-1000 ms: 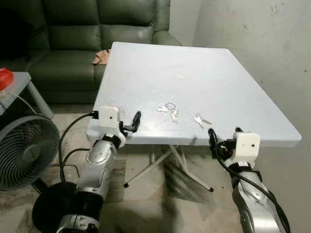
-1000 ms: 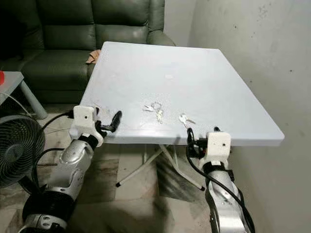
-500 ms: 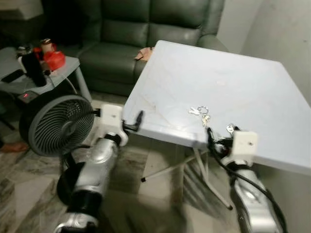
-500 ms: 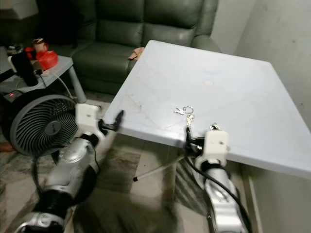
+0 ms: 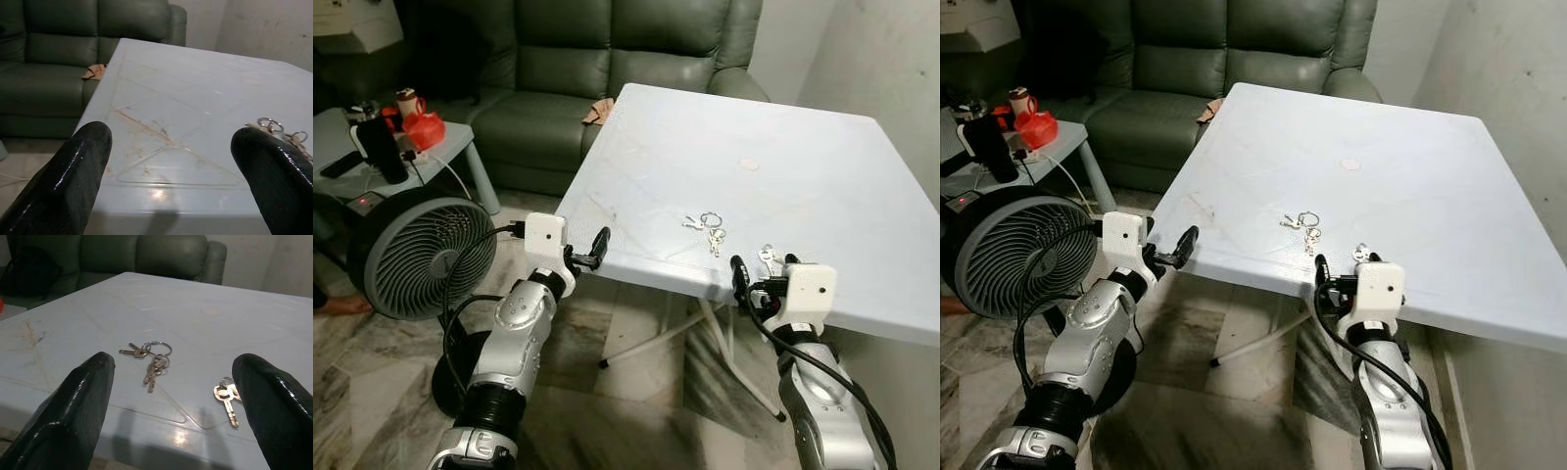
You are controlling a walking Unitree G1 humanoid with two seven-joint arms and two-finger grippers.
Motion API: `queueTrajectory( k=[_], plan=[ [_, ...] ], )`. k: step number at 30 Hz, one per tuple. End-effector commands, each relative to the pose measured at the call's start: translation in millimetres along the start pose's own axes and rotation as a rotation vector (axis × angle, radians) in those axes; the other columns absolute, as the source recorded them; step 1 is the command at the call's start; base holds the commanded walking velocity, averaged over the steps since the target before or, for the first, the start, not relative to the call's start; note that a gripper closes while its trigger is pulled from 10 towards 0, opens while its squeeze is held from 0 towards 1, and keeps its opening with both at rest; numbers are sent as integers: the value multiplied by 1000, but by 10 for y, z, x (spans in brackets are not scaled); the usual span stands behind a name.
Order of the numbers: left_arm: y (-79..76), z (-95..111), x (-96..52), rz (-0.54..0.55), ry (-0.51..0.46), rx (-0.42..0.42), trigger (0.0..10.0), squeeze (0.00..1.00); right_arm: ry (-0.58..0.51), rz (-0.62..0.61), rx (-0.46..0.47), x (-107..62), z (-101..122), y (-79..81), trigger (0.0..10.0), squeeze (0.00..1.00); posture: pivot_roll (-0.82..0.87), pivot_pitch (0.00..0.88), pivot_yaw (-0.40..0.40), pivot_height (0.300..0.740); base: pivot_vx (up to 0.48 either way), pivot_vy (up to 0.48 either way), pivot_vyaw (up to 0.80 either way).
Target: Hang keys on a hook
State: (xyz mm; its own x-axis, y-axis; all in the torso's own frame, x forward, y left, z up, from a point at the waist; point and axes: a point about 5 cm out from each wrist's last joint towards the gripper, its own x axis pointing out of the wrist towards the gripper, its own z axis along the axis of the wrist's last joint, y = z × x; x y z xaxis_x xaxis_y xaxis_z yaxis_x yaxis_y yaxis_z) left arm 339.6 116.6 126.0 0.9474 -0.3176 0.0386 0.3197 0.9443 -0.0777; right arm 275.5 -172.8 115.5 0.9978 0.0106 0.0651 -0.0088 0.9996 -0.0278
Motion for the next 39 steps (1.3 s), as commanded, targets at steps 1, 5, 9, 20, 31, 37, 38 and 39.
queueTrajectory(
  k=[1, 5, 9, 20, 31, 37, 38, 39],
  plan=[
    [-3, 43, 11, -5, -22, -1, 10000, 0, -4, 5, 0, 6, 12, 8, 10000, 0, -48, 0, -52, 740, 0, 0, 0],
    [-13, 37, 3, -10, -21, 7, 10000, 0, -1, 13, -6, -1, 6, 13, 10000, 0, -48, 0, -51, 740, 0, 0, 0],
    [-3, 49, 5, -12, -25, 2, 10000, 0, 2, 11, -7, 8, 14, -2, 10000, 0, -49, 0, -52, 740, 0, 0, 0],
    [5, 41, -6, -20, -18, -2, 10000, 0, 6, 12, -13, 11, 12, -30, 10000, 0, -49, 0, -51, 740, 0, 0, 0],
    [-10, 58, -5, -25, -34, 11, 10000, 0, 8, 23, -16, 5, 5, -12, 10000, 0, -49, 0, -51, 740, 0, 0, 0],
    [-12, 47, 2, -32, -20, 0, 10000, 0, 8, 28, -17, 10, 1, -5, 10000, 0, -47, 0, -50, 740, 0, 0, 0],
    [-12, 46, 3, -33, -19, 1, 10000, 0, 9, 29, -17, 11, 1, -5, 10000, 0, -47, 0, -50, 740, 0, 0, 0],
    [-13, 46, 3, -36, -18, 1, 10000, 0, 8, 30, -16, 11, 3, -3, 10000, 0, -47, 0, -50, 740, 0, 0, 0]
  ],
)
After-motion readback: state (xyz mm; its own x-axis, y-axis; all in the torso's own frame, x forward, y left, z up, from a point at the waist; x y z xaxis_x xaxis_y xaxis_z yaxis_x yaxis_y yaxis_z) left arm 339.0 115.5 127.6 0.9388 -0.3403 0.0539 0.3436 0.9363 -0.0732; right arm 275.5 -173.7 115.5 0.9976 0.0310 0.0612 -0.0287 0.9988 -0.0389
